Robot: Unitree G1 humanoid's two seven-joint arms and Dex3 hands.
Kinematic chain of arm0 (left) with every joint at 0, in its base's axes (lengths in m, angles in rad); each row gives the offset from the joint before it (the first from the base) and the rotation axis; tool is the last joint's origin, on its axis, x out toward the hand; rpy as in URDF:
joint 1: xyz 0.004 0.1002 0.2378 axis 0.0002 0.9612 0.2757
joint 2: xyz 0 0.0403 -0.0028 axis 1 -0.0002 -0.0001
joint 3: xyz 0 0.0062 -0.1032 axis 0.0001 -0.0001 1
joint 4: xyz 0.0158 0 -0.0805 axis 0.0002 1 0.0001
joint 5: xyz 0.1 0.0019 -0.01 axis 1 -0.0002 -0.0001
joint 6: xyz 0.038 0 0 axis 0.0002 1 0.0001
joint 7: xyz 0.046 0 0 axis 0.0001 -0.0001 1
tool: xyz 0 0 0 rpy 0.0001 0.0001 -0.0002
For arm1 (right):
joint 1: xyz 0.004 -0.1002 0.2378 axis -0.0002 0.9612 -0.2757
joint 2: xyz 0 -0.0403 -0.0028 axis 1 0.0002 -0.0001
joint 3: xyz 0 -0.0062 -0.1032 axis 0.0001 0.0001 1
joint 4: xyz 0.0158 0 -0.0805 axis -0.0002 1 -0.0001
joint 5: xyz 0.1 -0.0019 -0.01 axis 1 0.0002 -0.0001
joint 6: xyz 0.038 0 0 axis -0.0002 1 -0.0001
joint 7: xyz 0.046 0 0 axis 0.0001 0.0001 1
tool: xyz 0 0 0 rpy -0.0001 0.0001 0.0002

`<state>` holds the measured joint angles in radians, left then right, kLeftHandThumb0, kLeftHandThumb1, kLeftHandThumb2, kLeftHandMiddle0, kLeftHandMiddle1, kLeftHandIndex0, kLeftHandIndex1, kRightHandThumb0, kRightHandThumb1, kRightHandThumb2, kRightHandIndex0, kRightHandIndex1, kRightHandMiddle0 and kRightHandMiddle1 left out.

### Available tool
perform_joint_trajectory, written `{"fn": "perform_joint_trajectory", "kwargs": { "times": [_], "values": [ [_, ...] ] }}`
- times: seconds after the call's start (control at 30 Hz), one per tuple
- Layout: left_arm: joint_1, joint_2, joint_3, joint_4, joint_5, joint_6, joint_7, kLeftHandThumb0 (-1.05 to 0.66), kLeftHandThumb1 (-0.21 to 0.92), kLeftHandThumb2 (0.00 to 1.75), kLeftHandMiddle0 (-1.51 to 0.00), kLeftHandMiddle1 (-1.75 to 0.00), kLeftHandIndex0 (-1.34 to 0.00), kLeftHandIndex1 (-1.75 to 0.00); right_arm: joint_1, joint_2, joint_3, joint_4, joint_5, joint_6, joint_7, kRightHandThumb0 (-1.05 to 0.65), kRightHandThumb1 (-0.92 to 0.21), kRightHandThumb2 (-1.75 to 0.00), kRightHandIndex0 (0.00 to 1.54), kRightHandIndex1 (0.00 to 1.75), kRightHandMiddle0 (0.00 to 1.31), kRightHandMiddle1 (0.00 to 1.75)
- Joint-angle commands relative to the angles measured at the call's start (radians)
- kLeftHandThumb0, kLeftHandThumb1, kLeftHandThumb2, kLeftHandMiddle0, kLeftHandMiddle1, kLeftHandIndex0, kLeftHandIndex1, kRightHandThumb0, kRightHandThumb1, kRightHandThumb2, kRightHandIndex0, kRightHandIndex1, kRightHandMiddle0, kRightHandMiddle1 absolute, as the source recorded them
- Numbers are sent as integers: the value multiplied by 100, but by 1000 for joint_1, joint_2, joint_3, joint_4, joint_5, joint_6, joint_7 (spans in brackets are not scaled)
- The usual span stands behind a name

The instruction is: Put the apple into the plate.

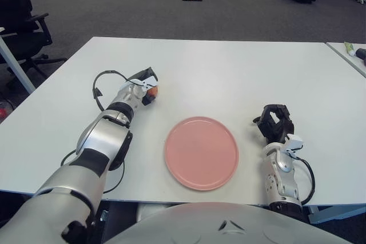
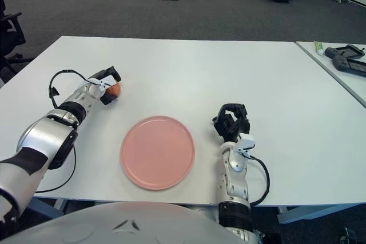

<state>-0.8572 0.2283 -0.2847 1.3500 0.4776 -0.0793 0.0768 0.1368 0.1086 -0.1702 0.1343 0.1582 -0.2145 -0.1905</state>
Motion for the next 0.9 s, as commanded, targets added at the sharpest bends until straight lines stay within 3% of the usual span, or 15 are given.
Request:
{"fn": "perform_joint_trajectory", "kwargs": {
  "times": [0.0,0.4,0.87],
  "values": [
    [6,-21,12,8,-16,-3,-36,0,10,152,-82,-161,-54,-175,-8,28,-7,-8,13,8,-8,-38,-69,-85,60,175,34,175],
    [-44,-9,92,-30,-99,-76,-78,0,12,150,-82,-159,-53,-175,-16,28,-3,1,10,-2,-10,-38,-70,-83,59,175,33,175],
    [-67,-5,123,-86,-145,-187,-116,0,15,146,-79,-160,-51,-175,-21,29,1,7,6,4,-17,-38,-68,-86,59,175,34,175]
  ]
}}
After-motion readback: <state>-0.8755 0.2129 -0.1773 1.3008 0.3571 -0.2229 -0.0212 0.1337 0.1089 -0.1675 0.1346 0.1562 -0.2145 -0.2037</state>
